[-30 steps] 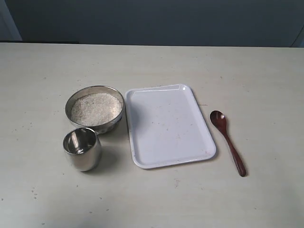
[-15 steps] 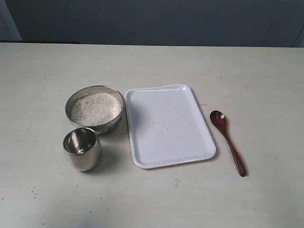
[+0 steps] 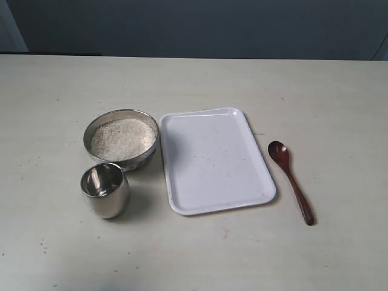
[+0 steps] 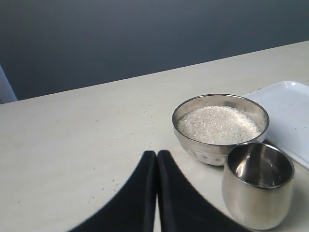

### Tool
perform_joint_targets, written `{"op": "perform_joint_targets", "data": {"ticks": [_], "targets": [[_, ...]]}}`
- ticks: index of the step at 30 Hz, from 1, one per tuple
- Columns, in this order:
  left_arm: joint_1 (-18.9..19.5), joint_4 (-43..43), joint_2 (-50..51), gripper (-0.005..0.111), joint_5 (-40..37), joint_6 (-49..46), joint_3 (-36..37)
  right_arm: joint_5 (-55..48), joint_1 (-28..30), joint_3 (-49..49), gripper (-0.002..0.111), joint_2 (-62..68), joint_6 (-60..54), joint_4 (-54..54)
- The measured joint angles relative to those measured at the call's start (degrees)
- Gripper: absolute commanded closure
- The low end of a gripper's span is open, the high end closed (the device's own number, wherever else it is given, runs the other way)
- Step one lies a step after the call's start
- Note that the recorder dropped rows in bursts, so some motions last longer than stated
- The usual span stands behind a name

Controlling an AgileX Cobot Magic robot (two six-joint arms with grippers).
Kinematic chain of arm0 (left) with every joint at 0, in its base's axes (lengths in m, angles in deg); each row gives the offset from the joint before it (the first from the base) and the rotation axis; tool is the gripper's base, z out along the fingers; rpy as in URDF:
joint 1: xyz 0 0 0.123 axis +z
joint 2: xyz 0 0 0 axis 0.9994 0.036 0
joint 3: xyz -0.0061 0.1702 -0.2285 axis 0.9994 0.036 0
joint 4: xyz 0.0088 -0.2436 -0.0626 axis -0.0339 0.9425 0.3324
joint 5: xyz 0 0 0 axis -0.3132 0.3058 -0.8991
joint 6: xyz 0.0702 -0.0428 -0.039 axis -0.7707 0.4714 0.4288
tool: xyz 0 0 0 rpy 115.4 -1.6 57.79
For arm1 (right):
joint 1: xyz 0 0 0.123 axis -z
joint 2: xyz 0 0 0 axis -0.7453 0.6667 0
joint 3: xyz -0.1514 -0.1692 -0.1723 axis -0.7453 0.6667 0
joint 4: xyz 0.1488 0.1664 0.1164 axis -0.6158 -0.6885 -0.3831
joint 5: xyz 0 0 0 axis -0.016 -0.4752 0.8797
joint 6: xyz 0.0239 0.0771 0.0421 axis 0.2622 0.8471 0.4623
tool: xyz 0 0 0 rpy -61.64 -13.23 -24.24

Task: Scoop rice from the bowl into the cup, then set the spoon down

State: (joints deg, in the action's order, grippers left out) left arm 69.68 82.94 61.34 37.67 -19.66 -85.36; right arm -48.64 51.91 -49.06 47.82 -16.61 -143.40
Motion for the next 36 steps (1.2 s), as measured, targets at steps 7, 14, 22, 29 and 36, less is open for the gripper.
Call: {"op": "perform_joint_targets", "data": {"ticks": [7, 14, 22, 29, 36], "targets": [[0.0, 0.0, 0.0, 0.106, 0.0, 0.0, 0.0, -8.5, 0.0, -10.8, 0.109, 10.2, -2.1, 11.7], [0.0, 0.0, 0.0, 0.106, 0.0, 0.0, 0.0, -15.6, 0.0, -19.5, 0.109, 19.9, 3.3, 22.4], [0.0, 0.0, 0.0, 0.106, 0.0, 0.0, 0.0, -25.0, 0.0, -28.7, 0.109, 36.7, 14.3, 33.1], [0.0, 0.0, 0.0, 0.106, 0.0, 0.0, 0.0, -34.5, -0.9, -31.1, 0.109, 53.4, 16.5, 32.8], [0.0, 0.0, 0.0, 0.106, 0.0, 0.0, 0.0, -39.2, -11.8, -31.1, 0.109, 65.7, 20.0, 42.7]]}}
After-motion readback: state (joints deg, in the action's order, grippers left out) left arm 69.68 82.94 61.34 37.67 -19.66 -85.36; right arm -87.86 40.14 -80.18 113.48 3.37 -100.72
